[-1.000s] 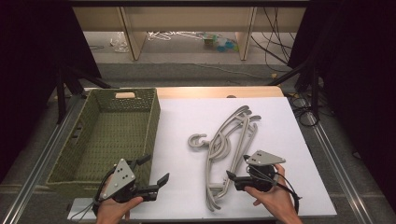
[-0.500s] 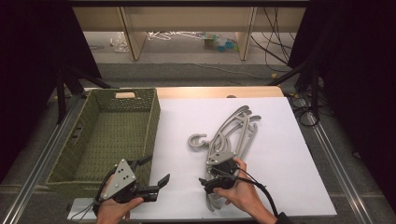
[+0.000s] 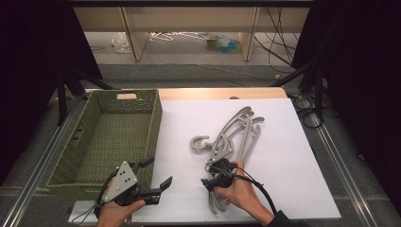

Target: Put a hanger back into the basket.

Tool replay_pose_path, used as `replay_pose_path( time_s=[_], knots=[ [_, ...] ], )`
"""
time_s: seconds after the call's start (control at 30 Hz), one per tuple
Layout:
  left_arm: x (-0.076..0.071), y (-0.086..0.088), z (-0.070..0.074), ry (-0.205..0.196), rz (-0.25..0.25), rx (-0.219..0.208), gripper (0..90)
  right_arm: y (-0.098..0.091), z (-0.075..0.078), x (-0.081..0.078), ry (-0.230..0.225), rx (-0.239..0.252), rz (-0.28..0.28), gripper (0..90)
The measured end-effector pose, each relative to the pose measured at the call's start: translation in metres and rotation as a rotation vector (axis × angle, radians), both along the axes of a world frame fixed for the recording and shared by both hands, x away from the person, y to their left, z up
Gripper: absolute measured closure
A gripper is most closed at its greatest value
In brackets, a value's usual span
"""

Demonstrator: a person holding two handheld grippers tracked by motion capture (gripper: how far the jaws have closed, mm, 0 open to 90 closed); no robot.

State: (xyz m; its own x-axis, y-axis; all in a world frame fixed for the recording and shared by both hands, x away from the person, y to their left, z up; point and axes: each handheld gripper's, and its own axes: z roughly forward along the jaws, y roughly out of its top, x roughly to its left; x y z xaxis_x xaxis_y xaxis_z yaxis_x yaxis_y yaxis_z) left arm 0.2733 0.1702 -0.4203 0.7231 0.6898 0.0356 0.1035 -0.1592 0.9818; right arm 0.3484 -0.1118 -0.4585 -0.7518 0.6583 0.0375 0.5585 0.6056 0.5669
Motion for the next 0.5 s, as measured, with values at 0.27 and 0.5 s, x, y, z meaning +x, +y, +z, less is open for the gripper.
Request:
replay_pose_path(
  time_s=[0.27,0.5],
  knots=[
    [0.0,0.001,0.0,0.0,0.001,-0.008,15.8,-0.02,0.005,0.001,0.068,0.031,-0.003,52.6],
    [-0.001,-0.001,-0.001,0.006,-0.003,0.0,15.9,-0.022,0.006,-0.001,0.078,0.033,-0.022,54.7]
  ],
)
